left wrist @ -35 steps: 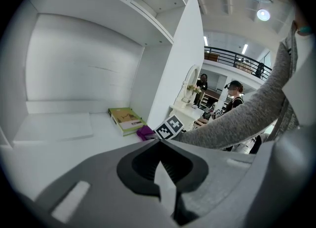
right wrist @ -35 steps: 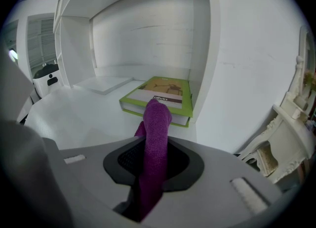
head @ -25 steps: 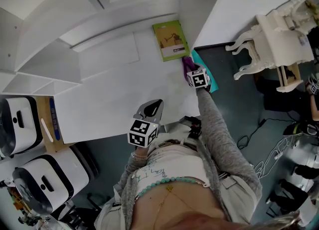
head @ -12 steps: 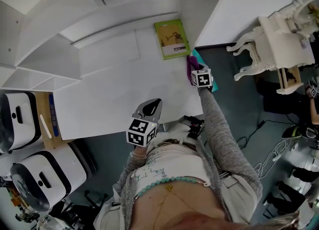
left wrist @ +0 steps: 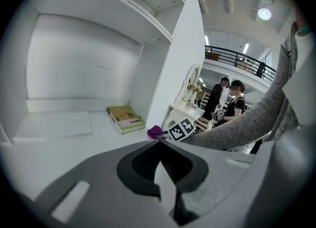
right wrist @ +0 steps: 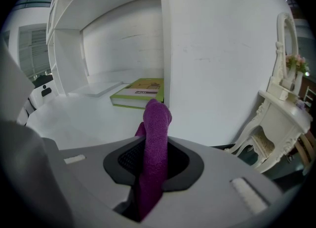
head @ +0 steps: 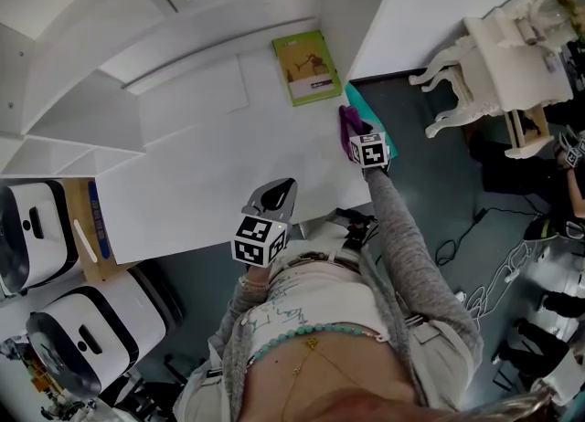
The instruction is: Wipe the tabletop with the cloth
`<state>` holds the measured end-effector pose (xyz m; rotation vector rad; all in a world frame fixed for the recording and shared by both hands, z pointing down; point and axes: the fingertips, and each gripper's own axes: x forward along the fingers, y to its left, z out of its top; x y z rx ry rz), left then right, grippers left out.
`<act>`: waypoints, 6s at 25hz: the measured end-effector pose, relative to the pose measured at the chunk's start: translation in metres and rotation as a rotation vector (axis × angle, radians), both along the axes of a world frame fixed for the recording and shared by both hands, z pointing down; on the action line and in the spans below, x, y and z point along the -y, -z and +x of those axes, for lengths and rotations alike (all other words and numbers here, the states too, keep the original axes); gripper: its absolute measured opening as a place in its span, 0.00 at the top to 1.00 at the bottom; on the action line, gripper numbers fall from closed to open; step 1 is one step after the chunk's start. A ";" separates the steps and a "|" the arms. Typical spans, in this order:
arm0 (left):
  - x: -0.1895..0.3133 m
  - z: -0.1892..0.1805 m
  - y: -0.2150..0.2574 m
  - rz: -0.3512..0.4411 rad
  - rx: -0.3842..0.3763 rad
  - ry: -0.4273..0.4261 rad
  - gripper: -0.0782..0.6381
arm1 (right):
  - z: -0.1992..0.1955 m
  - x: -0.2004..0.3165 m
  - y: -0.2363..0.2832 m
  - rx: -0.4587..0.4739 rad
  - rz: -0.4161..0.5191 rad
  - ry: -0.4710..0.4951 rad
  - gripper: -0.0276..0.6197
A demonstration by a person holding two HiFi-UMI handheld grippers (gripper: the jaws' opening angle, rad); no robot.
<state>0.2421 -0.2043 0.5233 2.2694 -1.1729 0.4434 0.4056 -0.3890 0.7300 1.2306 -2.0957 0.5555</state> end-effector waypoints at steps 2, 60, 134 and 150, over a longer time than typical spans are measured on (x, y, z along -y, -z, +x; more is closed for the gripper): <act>0.000 0.002 0.000 -0.001 -0.005 -0.008 0.89 | 0.002 -0.005 0.000 0.004 0.002 -0.007 0.81; -0.051 -0.089 0.016 0.051 -0.024 0.065 0.89 | -0.021 -0.078 0.006 -0.144 0.016 -0.061 0.82; -0.165 -0.287 0.015 0.089 -0.044 0.244 0.89 | -0.250 -0.151 0.011 -0.140 0.056 0.102 0.82; -0.172 -0.286 0.012 0.085 -0.041 0.278 0.89 | -0.276 -0.160 0.012 -0.180 0.079 0.167 0.84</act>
